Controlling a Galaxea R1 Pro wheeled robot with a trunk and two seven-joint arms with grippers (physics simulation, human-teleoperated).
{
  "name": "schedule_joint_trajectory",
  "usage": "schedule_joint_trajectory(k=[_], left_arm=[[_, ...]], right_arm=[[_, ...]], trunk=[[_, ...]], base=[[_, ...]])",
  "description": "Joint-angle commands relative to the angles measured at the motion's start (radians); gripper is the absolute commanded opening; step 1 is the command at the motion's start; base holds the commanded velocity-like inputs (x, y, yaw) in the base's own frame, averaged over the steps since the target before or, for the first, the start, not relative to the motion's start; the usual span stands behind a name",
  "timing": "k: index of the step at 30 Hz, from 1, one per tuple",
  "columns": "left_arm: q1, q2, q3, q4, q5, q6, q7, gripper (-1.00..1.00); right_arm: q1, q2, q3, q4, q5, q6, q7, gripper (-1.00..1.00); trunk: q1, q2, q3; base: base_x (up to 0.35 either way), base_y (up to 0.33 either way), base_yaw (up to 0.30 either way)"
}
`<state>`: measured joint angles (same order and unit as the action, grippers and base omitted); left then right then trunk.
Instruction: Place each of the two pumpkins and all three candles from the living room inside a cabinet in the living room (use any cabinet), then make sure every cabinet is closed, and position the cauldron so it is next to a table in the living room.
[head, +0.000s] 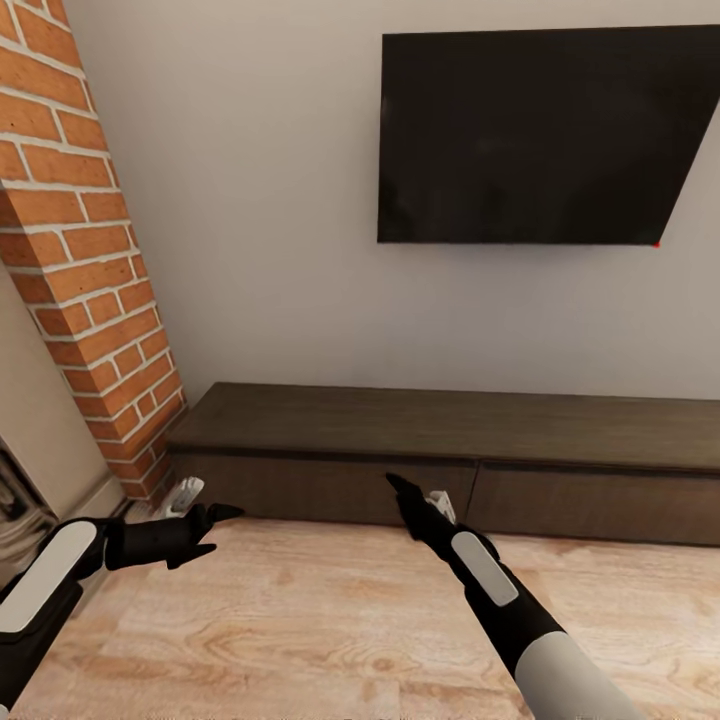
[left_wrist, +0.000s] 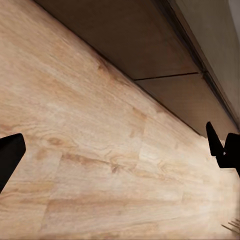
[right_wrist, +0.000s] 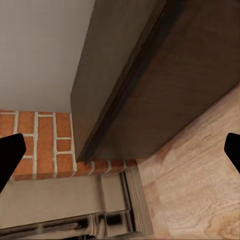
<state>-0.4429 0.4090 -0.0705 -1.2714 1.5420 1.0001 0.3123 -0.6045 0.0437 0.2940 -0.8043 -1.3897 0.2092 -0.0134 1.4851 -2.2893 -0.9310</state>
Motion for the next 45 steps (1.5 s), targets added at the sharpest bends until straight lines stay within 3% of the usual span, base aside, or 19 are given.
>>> schedule_joint_trajectory(k=[1,10,11,15,23,30,35,37,38,39,45], left_arm=[[0.001,0.001,-0.001,-0.002,0.014,0.000,0.010,1.00],[0.004,0.005,-0.002,-0.003,0.074,0.000,0.010,1.00],[0.005,0.007,-0.003,-0.002,0.078,0.000,0.010,1.00],[0.006,0.008,-0.006,-0.002,0.102,0.000,0.010,1.00],[0.006,0.007,-0.016,-0.003,0.116,0.000,0.010,1.00],[0.006,0.007,-0.017,-0.003,0.116,0.000,0.009,1.00],[0.006,0.006,-0.031,-0.005,0.117,0.000,0.008,1.00],[0.006,0.006,-0.035,-0.005,0.117,0.000,0.008,1.00],[0.006,0.005,-0.039,-0.005,0.118,0.000,0.007,1.00],[0.006,0.005,-0.041,-0.005,0.118,0.000,0.003,1.00],[0.006,0.006,-0.045,-0.005,0.118,0.000,-0.011,1.00]], right_arm=[[0.001,-0.001,-0.006,0.002,-0.007,0.001,0.014,1.00],[0.006,-0.027,-0.019,0.058,-0.016,-0.001,0.215,1.00],[0.006,-0.034,-0.038,0.072,-0.026,-0.001,0.232,1.00],[0.008,-0.042,-0.073,0.082,-0.033,0.006,0.243,1.00],[0.028,-0.044,-0.085,0.084,-0.036,0.002,0.320,1.00],[0.029,-0.042,-0.103,0.088,-0.037,0.004,0.328,1.00],[0.029,-0.042,-0.114,0.092,-0.039,0.002,0.332,1.00],[0.029,-0.042,-0.117,0.093,-0.049,0.001,0.341,1.00],[0.029,-0.042,-0.119,0.101,-0.097,0.002,0.386,1.00],[0.029,-0.042,-0.120,0.109,-0.115,0.002,0.404,1.00],[0.029,-0.042,-0.122,0.131,-0.144,0.000,0.440,1.00]], trunk=[[0.004,-0.008,-0.004],[0.038,-0.071,-0.032],[0.042,-0.078,-0.035],[0.057,-0.106,-0.048],[0.088,-0.162,-0.073],[0.115,-0.211,-0.095],[0.117,-0.212,-0.114],[0.118,-0.212,-0.122],[0.119,-0.213,-0.126],[0.119,-0.213,-0.130],[0.122,-0.214,-0.153]], base=[[0.000,0.000,0.000],[0.000,0.000,0.000],[0.000,0.000,0.000],[0.000,0.000,0.000],[0.000,0.000,0.000],[0.000,0.000,0.000],[0.000,0.000,0.000],[0.000,0.000,0.000],[0.000,0.000,0.000],[0.000,0.000,0.000],[0.000,0.000,0.000]])
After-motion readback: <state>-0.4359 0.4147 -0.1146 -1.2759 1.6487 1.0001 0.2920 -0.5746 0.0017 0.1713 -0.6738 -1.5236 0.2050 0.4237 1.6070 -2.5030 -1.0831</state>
